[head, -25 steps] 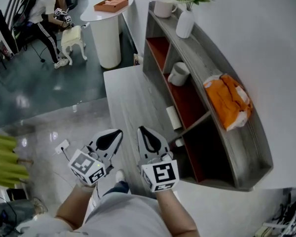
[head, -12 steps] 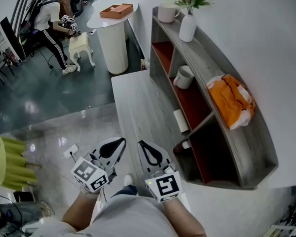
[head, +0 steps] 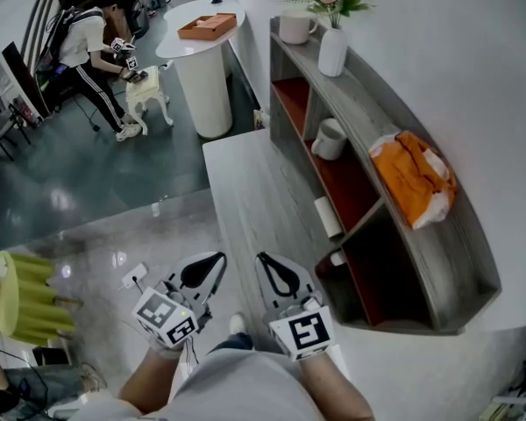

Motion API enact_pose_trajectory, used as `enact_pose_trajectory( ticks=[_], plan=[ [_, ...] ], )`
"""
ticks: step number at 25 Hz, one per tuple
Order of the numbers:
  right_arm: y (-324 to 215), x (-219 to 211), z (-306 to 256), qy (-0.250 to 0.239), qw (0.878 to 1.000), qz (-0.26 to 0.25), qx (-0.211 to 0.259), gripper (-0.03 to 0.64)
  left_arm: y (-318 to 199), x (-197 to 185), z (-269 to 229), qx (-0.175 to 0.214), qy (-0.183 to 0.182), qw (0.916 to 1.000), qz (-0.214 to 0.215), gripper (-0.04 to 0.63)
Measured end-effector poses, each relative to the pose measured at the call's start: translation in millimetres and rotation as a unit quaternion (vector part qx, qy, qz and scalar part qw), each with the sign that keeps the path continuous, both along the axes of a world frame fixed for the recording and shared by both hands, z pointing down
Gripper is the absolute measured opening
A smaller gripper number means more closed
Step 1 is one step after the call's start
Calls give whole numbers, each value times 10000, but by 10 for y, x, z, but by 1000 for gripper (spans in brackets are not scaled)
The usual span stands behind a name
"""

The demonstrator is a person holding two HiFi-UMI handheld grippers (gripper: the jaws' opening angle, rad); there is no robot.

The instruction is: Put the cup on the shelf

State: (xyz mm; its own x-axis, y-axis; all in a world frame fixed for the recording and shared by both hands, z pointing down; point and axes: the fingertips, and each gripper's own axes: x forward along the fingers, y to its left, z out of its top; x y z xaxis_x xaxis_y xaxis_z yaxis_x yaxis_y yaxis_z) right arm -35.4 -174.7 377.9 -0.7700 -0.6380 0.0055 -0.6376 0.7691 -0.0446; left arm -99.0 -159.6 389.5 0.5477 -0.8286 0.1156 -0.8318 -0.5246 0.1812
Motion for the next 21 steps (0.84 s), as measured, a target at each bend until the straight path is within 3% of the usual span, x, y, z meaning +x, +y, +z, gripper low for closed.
enact_pose_trajectory(
  ticks=[21],
  plan=[
    [-103, 131, 42, 42, 9997, 230, -41, 28, 30, -70, 45, -43, -22, 10000, -75, 17]
  ],
)
